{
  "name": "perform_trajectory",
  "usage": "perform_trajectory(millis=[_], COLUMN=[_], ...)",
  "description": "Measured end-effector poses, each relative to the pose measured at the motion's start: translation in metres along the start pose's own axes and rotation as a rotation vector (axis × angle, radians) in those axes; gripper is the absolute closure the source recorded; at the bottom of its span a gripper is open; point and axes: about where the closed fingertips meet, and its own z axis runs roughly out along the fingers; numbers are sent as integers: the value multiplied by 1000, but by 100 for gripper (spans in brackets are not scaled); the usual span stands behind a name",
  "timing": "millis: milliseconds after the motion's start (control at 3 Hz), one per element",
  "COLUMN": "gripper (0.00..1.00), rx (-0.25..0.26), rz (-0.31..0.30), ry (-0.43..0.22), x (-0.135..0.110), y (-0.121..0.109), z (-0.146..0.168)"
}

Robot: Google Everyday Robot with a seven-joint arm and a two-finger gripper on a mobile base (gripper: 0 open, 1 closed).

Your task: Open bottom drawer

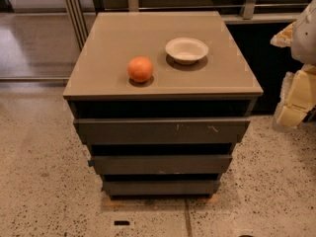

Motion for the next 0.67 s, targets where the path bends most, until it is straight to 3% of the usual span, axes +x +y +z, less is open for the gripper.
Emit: perform_trajectory(millis=[333,667], gripper=[0,19], rx=[0,0], rz=[0,0], ry=[0,0], x=[0,0], y=[0,0], z=[0,0])
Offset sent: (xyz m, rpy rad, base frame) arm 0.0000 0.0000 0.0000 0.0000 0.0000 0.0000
